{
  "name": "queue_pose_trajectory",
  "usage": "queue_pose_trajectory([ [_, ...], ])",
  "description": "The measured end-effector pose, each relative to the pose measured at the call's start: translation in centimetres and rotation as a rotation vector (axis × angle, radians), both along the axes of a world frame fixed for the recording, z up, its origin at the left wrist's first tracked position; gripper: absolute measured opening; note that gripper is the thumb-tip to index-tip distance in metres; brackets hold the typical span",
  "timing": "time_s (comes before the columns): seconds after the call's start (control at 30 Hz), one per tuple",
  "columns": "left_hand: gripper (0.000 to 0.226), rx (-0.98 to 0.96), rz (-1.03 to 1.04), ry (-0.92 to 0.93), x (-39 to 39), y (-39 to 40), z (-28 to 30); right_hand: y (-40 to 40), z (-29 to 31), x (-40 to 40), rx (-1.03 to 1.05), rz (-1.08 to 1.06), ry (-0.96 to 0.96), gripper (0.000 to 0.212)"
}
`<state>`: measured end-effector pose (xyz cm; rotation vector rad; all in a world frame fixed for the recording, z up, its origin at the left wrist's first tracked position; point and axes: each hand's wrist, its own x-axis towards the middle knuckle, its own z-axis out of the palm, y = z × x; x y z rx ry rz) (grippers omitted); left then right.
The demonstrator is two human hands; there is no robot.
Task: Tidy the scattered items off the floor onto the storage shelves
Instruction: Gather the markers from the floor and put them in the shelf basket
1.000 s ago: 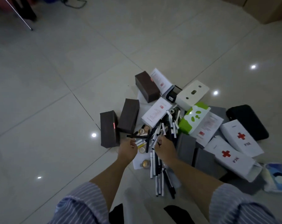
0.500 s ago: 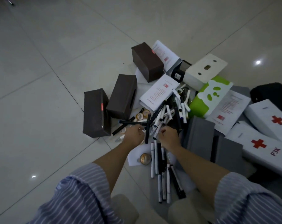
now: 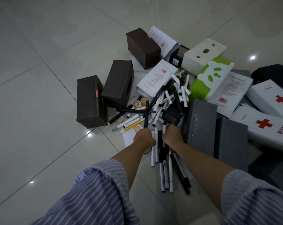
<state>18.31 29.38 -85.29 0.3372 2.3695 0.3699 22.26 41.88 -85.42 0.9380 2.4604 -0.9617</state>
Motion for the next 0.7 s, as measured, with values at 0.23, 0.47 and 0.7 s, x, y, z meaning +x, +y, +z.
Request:
queue_pose_trajectory([
  [0.23,0.044,0.105,0.233,0.011,0.8,0.1,-0.6,-0.4,0.1,0.3,-0.066,-0.108,0.054,0.016],
  [0.47,0.037,0.485,0.488,-0.012,0.0,-1.2,-0.1,-0.1,0.8,1.2,-0.198,-0.235,0.165,0.004],
  [0.7,0.028,0.421,0.505,0.012,0.6,-1.6,0.0,-0.9,0.8,2.4,-0.24,-0.231,0.117,0.027],
])
